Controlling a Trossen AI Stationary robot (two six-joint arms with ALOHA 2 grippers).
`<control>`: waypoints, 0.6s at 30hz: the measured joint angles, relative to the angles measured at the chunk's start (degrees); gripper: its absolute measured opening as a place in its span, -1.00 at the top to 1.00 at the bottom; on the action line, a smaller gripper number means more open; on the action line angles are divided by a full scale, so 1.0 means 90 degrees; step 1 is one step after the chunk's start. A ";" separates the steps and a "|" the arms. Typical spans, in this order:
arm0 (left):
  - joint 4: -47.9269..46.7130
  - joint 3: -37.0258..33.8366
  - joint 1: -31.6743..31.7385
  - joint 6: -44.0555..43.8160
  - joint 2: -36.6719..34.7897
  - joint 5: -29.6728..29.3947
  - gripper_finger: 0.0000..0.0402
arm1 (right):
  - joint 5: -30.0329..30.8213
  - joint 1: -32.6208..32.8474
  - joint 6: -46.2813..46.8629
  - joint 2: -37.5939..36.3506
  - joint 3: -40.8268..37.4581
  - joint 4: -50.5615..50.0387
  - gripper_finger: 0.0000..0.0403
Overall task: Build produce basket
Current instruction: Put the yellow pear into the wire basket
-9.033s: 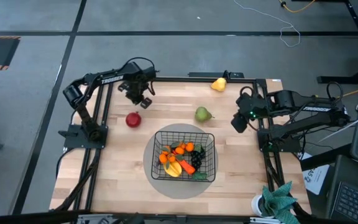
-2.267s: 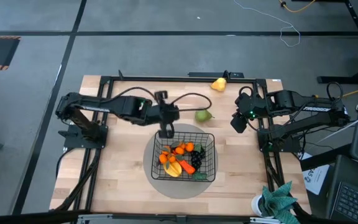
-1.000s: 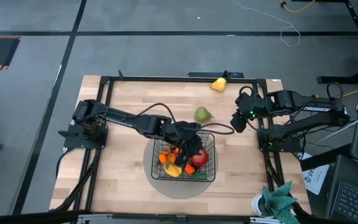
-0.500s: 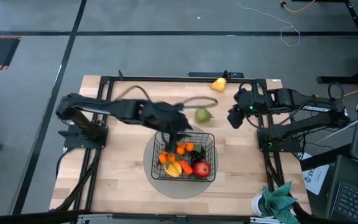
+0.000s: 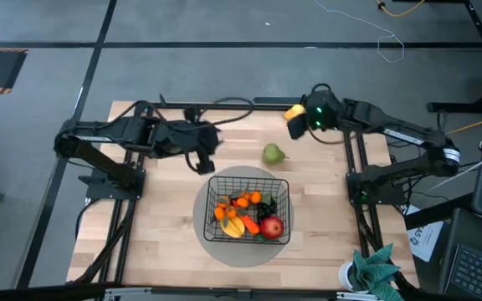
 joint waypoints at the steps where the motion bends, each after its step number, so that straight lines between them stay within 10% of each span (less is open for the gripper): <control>1: -0.0150 0.0000 0.0010 -0.0066 -0.0017 -0.0285 0.44 | -0.0128 -0.0169 -0.0009 0.0174 0.0000 0.0143 0.20; 11: -0.1369 -0.0002 0.0421 -0.0649 0.0055 -0.0791 0.45 | -0.0381 -0.1719 -0.0213 0.1936 0.0002 0.0373 0.20; 18: -0.1658 -0.0007 0.0748 -0.0733 0.0056 -0.0784 0.45 | -0.0386 -0.2445 -0.1208 0.2747 0.0002 0.2689 0.20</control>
